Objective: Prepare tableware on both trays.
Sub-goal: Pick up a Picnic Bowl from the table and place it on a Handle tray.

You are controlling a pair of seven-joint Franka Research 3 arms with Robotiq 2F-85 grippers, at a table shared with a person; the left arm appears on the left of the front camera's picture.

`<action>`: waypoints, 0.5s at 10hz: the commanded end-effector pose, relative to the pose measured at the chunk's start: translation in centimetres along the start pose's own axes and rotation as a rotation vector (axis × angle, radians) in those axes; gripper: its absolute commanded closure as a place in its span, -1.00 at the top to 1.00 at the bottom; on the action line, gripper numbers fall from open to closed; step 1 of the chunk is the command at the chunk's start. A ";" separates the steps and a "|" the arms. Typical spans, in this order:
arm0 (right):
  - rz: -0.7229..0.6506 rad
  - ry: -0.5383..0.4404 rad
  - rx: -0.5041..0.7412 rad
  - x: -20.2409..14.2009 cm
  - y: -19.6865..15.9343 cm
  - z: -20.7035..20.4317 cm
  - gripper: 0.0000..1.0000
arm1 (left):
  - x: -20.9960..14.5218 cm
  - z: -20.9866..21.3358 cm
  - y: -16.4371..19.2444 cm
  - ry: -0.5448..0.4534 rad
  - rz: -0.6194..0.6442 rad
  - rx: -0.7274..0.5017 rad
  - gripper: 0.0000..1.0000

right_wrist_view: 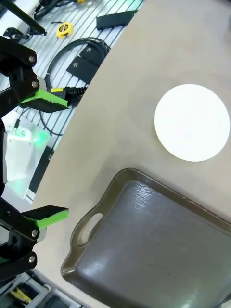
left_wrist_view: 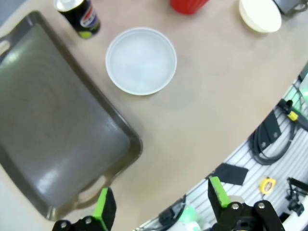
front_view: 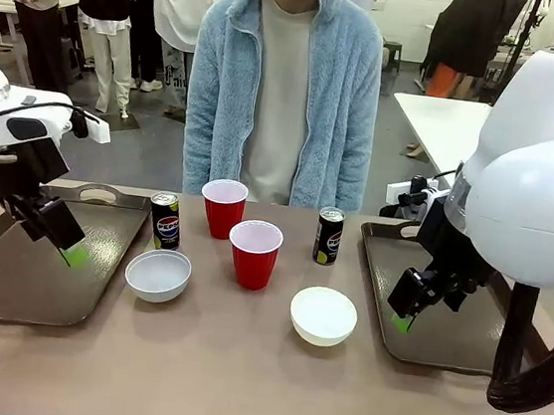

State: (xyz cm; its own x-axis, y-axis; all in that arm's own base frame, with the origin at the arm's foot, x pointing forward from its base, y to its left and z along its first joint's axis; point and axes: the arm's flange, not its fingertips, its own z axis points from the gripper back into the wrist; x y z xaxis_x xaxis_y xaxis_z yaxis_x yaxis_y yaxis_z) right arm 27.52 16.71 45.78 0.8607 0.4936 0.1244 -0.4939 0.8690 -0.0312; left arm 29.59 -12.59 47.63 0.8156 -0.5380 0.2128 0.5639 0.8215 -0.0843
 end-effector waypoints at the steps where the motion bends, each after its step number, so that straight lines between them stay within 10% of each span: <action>1: 0.015 -0.015 -0.003 1.0 -0.1 -1.0 1.00 | 0.3 -0.8 0.4 0.017 -0.008 0.009 1.00; 2: 0.000 0.000 0.000 0.0 0.0 0.0 1.00 | 0.0 0.0 0.0 0.000 0.000 0.000 1.00; 5: -0.220 -0.131 0.615 -4.1 -8.7 0.3 1.00 | -3.9 0.3 7.3 -0.234 0.156 -0.634 1.00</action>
State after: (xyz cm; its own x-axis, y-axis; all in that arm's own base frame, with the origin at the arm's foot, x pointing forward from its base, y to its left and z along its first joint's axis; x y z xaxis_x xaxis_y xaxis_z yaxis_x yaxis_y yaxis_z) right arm 29.55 11.02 47.63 0.9021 0.3753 0.2128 -0.4295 0.8279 0.3607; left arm 31.25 -7.07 48.07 0.8486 -0.4063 0.3388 0.5259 0.7170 -0.4574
